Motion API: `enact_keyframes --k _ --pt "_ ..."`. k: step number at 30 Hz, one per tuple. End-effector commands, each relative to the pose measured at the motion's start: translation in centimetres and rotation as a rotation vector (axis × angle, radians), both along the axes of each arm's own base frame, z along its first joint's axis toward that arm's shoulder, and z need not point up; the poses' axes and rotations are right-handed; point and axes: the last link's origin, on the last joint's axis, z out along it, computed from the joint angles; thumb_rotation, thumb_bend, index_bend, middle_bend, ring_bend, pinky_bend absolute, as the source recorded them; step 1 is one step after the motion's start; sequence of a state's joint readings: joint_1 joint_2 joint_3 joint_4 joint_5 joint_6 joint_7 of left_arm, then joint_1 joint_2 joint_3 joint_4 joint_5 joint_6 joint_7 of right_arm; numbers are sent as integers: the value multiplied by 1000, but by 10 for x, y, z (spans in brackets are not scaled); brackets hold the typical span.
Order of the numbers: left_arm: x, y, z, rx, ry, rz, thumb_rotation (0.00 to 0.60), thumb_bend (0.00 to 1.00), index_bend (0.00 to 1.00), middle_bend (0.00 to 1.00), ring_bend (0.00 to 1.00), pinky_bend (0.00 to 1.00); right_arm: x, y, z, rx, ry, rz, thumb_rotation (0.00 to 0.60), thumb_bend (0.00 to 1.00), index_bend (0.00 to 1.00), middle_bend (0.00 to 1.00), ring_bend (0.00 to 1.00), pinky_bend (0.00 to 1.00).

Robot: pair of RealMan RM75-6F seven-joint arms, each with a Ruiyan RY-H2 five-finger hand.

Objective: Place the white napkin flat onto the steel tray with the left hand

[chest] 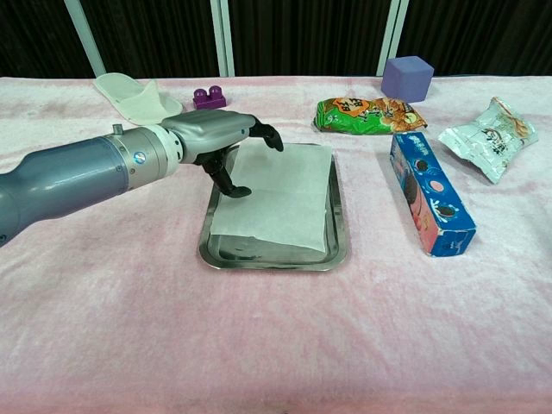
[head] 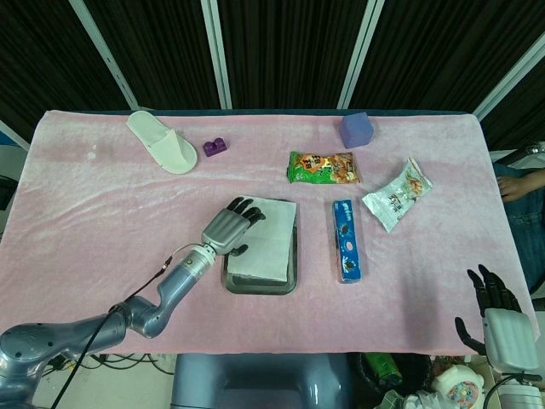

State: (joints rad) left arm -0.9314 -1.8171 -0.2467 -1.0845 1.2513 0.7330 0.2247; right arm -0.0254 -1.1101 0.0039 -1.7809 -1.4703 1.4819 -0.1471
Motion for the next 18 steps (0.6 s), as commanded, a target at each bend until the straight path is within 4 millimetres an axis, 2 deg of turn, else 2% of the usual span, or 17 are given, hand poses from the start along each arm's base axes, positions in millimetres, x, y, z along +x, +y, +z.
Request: enact_keyframes --k 1,6,18 --pt "0 1 -6 -13 12 7 600 307 210 176 71 84 0 0 1 -1 -1 -2 600 308 0 0 48 160" --pt "-3 -2 -11 -20 47 3 600 308 230 183 71 167 0 0 0 3 -4 -5 600 308 0 0 48 161" --pt "1 -9 -18 -29 42 15 600 308 239 186 71 194 0 1 1 6 -9 -11 600 308 0 0 48 160"
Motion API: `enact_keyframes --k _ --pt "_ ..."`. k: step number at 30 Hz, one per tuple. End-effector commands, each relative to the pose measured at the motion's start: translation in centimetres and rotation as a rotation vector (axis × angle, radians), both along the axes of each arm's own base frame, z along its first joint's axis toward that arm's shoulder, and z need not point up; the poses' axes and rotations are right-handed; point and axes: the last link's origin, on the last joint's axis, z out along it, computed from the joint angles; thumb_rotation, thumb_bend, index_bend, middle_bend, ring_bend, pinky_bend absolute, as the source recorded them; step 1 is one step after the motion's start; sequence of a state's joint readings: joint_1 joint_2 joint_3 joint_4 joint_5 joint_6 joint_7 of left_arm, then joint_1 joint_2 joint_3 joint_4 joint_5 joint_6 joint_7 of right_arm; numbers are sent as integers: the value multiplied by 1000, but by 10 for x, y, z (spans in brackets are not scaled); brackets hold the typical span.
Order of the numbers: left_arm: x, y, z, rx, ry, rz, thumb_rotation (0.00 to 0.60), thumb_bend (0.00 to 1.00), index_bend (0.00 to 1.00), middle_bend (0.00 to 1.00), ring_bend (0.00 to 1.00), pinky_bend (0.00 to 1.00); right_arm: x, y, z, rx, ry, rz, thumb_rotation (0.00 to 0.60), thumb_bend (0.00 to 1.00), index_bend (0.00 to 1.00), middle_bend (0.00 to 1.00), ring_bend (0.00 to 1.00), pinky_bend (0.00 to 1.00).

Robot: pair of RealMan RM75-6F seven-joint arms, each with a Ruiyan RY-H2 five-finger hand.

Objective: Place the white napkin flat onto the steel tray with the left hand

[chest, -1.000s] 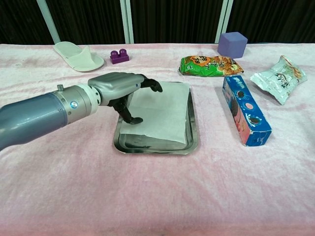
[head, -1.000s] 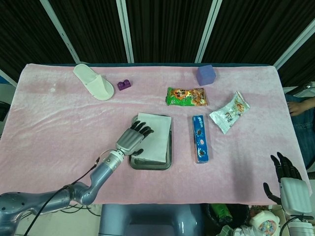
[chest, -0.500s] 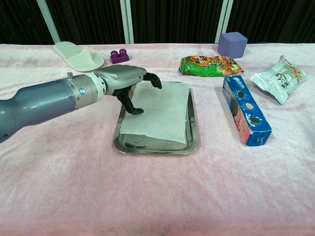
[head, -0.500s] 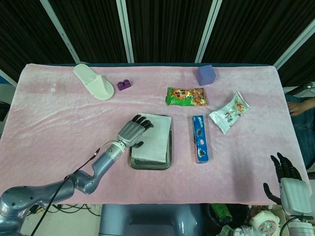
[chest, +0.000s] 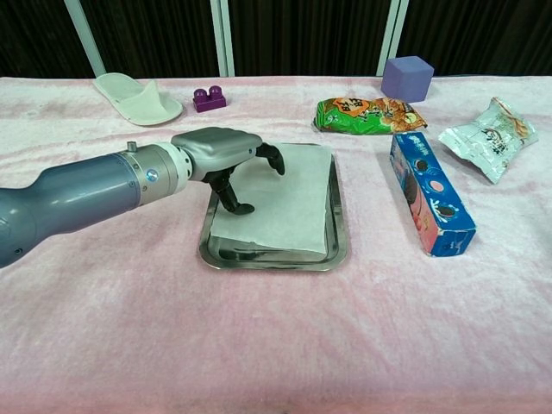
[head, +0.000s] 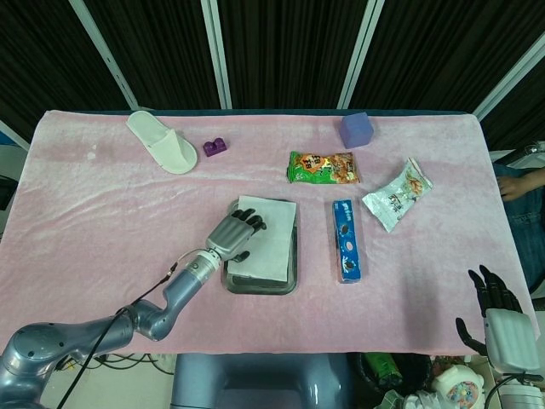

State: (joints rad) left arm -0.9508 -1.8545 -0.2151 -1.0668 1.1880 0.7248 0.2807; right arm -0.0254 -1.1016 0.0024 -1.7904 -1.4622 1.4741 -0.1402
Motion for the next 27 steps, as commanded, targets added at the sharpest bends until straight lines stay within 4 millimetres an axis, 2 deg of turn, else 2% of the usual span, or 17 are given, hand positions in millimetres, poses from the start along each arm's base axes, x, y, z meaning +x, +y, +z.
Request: enact_keyframes --k 1,9,27 --pt "1 -1 -2 -5 1 11 600 308 236 185 71 198 0 0 0 0 -1 -1 600 308 0 0 48 160" --pt "2 -3 -7 -10 22 35 600 307 233 186 71 197 0 1 2 -1 -6 -5 600 308 0 0 48 161" --pt "14 -20 -20 -25 13 161 600 298 228 182 71 217 0 1 2 6 -11 -5 600 309 0 0 48 160"
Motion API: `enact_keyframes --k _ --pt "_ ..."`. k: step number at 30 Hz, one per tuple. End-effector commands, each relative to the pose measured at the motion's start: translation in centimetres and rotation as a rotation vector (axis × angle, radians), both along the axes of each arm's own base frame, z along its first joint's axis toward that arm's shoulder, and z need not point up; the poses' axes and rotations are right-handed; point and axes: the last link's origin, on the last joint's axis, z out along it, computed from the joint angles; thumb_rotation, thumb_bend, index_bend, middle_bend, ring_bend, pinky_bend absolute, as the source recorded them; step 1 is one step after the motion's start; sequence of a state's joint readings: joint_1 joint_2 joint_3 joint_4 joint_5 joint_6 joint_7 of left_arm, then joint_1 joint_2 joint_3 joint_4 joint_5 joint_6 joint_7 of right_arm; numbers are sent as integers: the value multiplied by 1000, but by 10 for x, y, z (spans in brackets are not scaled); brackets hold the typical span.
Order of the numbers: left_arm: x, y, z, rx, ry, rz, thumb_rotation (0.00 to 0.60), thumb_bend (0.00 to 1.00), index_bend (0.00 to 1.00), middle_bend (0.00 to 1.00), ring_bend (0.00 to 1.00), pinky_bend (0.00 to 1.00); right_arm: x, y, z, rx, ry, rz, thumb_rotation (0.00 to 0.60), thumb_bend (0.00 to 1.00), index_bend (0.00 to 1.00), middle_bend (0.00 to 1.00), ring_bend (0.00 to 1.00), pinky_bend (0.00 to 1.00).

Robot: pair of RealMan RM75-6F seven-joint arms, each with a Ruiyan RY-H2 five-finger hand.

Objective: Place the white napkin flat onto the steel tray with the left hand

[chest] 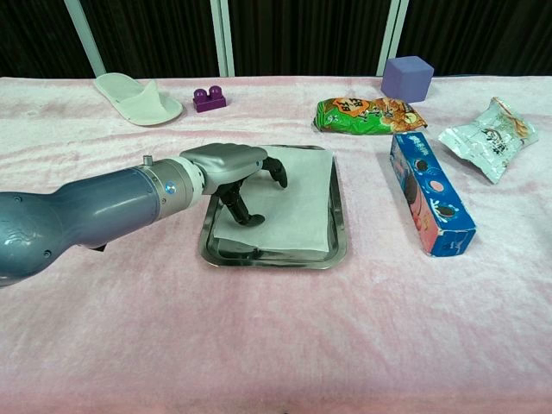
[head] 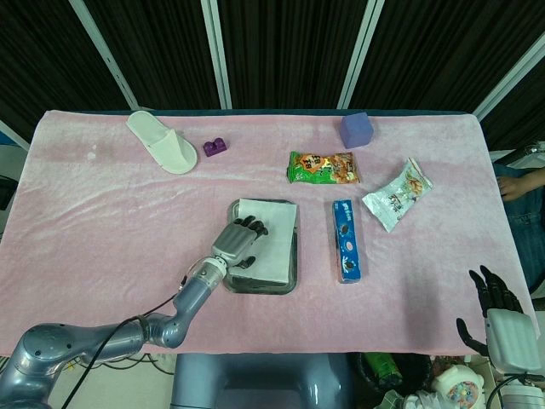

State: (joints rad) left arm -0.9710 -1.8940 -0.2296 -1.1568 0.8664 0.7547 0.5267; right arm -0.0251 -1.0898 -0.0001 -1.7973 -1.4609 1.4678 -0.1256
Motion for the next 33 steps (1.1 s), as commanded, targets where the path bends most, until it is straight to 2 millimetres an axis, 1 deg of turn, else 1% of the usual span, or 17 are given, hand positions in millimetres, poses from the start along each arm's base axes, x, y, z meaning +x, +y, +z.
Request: enact_keyframes --k 1,8,16,22,26,33 --pt "8 -6 -4 -7 -5 25 600 298 229 182 71 219 0 0 0 -1 0 -1 600 308 0 0 49 160" --pt "18 -10 -4 -11 -7 34 600 293 237 181 71 221 0 0 0 3 -2 0 600 308 0 0 49 161" --pt "18 -14 -5 9 19 77 600 282 237 183 71 231 0 0 0 5 -3 1 600 308 0 0 49 161" --pt "23 -16 -5 32 20 133 600 279 246 187 71 239 0 0 0 7 -2 3 600 308 0 0 49 160" --pt "28 -17 -4 26 26 140 600 278 241 187 71 239 0 0 0 8 -4 1 600 308 0 0 49 161" --pt "28 -17 -2 19 45 134 600 278 241 187 72 235 1 0 -1 11 -3 3 600 307 0 0 48 160"
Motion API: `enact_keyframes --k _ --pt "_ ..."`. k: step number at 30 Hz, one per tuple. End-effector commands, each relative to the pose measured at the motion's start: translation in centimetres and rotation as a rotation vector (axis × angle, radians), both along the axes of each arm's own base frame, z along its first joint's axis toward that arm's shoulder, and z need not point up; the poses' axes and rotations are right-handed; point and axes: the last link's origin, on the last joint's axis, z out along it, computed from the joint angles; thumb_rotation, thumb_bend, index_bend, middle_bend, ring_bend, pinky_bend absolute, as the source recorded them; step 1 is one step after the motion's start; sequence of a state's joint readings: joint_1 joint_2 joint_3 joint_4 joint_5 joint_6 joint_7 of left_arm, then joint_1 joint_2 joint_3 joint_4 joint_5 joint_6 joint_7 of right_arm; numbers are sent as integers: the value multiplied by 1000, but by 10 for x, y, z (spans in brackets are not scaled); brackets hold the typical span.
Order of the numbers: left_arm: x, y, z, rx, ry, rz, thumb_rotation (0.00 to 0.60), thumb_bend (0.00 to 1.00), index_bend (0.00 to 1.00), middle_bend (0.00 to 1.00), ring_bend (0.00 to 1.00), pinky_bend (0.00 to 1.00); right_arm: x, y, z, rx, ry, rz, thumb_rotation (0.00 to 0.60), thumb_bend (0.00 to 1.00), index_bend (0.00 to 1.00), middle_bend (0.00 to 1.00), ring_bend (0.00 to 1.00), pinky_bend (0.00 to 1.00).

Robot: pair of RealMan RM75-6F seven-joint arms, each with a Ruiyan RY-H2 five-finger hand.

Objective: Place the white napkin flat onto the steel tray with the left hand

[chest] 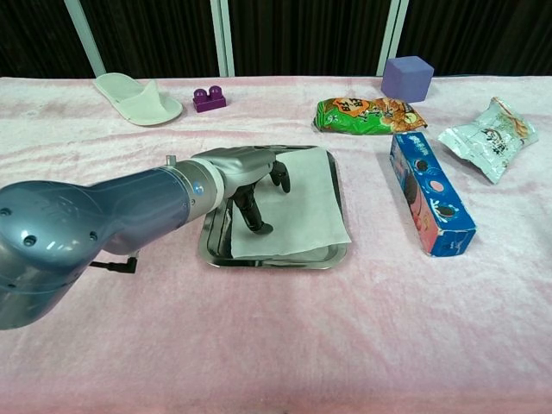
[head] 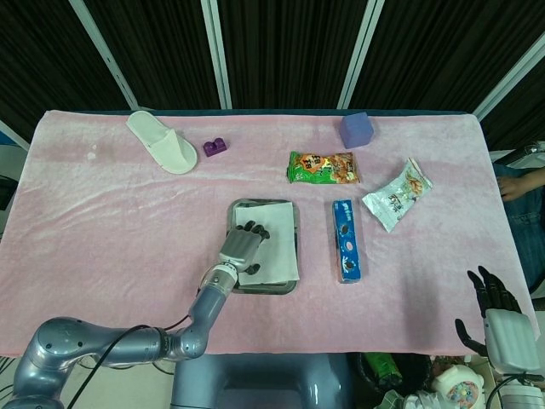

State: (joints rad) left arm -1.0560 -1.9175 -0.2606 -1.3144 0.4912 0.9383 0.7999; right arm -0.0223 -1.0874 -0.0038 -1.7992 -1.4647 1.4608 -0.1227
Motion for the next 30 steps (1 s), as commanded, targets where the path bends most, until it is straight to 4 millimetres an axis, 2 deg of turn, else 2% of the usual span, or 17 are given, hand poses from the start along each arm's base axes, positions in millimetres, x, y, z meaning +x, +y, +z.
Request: enact_keyframes --k 1,7,18,30 --pt "0 0 0 -6 9 -5 600 277 241 187 72 233 0 0 0 0 0 -1 600 308 0 0 48 160" --pt "5 -3 0 -30 12 -43 600 277 242 187 71 227 0 0 0 -3 -2 -1 600 308 0 0 48 160" --pt "-7 0 3 -65 70 -161 600 277 245 188 71 207 0 0 0 -3 -3 0 600 308 0 0 48 161" --pt "-8 3 4 -53 66 -171 600 277 250 191 71 206 0 0 0 -4 -1 -2 600 308 0 0 49 160"
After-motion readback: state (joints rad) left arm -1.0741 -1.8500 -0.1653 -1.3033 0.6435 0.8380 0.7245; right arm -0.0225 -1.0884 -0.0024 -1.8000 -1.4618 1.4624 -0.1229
